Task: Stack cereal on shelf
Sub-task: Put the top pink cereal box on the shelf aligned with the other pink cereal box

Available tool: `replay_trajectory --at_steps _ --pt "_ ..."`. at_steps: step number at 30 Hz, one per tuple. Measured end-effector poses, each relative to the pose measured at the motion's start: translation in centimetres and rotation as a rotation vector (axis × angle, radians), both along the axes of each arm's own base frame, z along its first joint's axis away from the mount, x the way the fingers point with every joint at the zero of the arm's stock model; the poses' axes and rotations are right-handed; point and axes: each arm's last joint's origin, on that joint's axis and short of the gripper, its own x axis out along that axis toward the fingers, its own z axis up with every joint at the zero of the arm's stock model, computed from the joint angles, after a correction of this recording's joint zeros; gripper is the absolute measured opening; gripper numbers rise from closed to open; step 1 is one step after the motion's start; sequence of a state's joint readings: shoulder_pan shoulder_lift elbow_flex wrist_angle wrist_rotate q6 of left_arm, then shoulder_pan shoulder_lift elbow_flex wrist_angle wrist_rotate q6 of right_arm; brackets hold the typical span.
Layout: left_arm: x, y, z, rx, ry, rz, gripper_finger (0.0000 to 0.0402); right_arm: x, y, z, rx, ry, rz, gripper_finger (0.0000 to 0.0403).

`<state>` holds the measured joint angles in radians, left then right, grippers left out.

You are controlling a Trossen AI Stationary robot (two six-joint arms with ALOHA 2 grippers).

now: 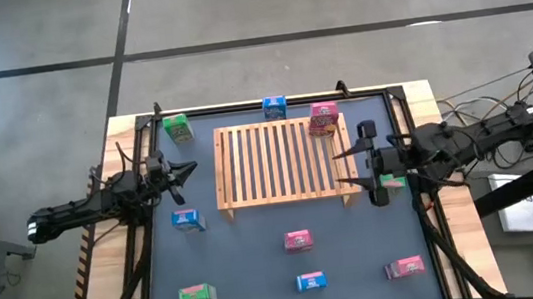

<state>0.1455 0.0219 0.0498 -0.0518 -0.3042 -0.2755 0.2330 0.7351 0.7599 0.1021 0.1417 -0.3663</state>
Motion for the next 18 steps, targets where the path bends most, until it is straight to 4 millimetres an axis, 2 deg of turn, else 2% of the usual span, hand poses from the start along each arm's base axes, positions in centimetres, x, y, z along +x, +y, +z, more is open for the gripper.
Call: replay_trajectory --at_steps 7,15,18 --pt "0.0 0.0 0.0 -0.003 -0.003 0.0 0.0 -1.4 0.2 -0.9 0.001 -0.01 0.026 0.0219" --pt "0.0 0.0 0.1 0.001 -0.008 -0.001 0.0 -2.7 -0.3 -3.1 0.047 -0.068 -0.039 0.0219" --pt "0.1 -0.2 0.8 0.099 -0.045 -0.07 0.0 -3.0 -0.4 -3.6 0.056 -0.079 -0.038 0.0219"
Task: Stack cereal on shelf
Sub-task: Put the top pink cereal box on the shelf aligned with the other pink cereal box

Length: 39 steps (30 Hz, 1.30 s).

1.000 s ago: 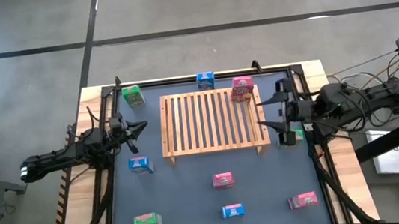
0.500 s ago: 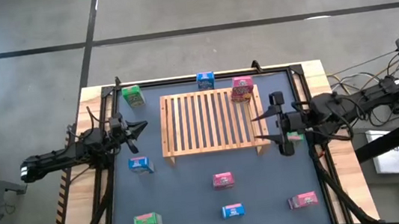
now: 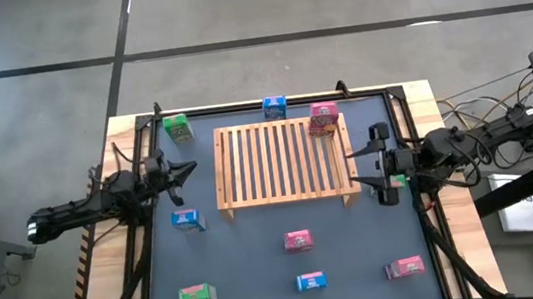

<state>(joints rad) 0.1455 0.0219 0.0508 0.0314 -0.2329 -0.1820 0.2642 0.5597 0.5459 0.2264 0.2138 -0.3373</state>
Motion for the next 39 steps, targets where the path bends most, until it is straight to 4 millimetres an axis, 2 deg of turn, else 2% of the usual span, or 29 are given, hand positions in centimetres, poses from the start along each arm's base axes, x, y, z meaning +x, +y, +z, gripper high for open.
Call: replay_trajectory --at_steps 2,5,9,12,16,21,25,31,35,39 --pt "-0.1 -0.3 1.2 0.089 -0.025 -0.082 0.0 -0.1 0.0 -0.2 0.01 0.003 0.001 0.0219" --pt "-0.6 -0.4 3.7 0.132 -0.037 -0.096 0.0 -0.2 0.0 -0.4 0.023 0.006 0.003 0.0219" --pt "0.3 -0.6 6.1 0.149 0.09 -0.129 0.0 -0.2 0.0 -0.9 0.026 0.018 0.004 0.0219" --pt "2.1 -0.8 8.3 0.195 0.201 -0.134 0.0 -0.1 -0.1 -1.4 0.022 0.034 -0.004 0.0219" --pt "5.7 -1.6 11.7 0.265 0.385 -0.14 0.0 -0.1 -0.2 -1.7 0.015 0.042 -0.056 0.0219" --pt "10.4 -3.9 15.0 0.313 0.549 -0.193 0.0 -0.1 -0.2 -1.7 0.003 0.046 -0.067 0.0219" --pt "13.5 -6.5 15.2 0.291 0.649 -0.261 0.0 -0.1 -0.2 -1.8 -0.007 0.046 -0.068 0.0219" --pt "17.0 -10.6 13.7 0.244 0.712 -0.313 0.0009 -0.1 -0.2 -1.8 0.005 0.048 -0.067 0.0219" --pt "19.0 -12.9 12.1 0.208 0.76 -0.338 0.0053 0.0 -0.2 -2.6 0.044 0.096 -0.062 0.0219" --pt "21.1 -14.5 10.7 0.201 0.81 -0.347 0.0124 0.1 0.0 -4.0 0.089 0.136 -0.05 0.0219"
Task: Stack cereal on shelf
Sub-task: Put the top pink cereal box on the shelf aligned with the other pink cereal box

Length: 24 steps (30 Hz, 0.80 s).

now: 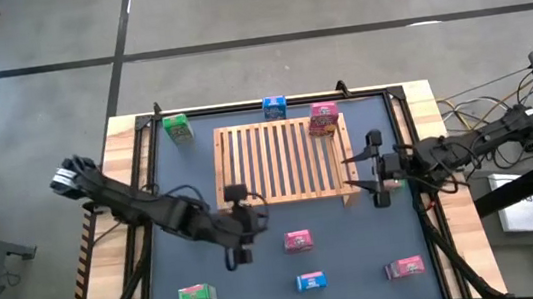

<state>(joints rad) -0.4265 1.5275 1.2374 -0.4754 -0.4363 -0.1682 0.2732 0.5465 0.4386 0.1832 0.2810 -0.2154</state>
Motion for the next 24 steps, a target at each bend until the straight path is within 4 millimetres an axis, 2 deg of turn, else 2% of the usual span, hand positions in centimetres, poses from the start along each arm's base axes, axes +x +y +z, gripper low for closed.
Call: replay_trajectory --at_steps 6,10,14,24 --pt "2.4 -1.4 -1.2 0.022 0.063 -0.004 0.0226 -0.2 0.6 -0.2 0.018 -0.052 0.042 0.0219" --pt "3.2 -1.9 -1.8 0.007 0.074 -0.009 0.0267 -0.3 1.0 0.0 0.003 -0.066 0.071 0.0219" --pt "4.0 -2.3 -2.6 -0.023 0.071 -0.002 0.0282 -0.4 1.4 0.0 -0.01 -0.067 0.093 0.0219" --pt "5.4 -3.2 -4.5 -0.09 0.064 -0.027 0.0279 -0.5 1.5 0.1 -0.006 -0.071 0.102 0.0219"
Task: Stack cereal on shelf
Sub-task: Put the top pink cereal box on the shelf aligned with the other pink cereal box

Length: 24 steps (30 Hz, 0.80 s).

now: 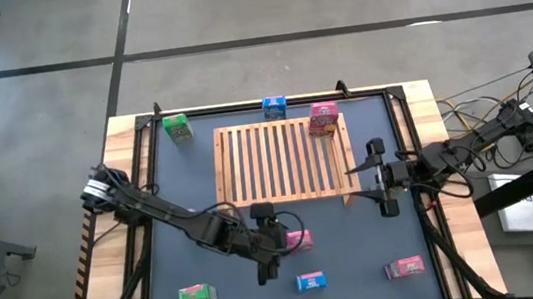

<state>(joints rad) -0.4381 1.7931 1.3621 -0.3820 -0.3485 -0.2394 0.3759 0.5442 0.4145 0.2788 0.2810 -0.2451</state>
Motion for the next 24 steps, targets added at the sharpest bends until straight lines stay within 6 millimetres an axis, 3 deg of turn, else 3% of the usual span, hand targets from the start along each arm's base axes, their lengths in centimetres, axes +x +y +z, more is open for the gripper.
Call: replay_trajectory --at_steps 9,15,24 --pt "0.1 0.0 -0.2 -0.027 -0.009 0.022 0.0279 0.0 0.0 0.0 0.002 0.0 0.0 0.0219" --pt "0.3 0.1 -2.0 -0.057 -0.025 0.046 0.0278 0.0 0.0 0.0 0.008 0.001 0.001 0.0219" --pt "0.7 0.1 -3.3 -0.061 -0.003 0.066 0.0278 0.0 0.0 0.0 0.011 0.002 0.001 0.0219"
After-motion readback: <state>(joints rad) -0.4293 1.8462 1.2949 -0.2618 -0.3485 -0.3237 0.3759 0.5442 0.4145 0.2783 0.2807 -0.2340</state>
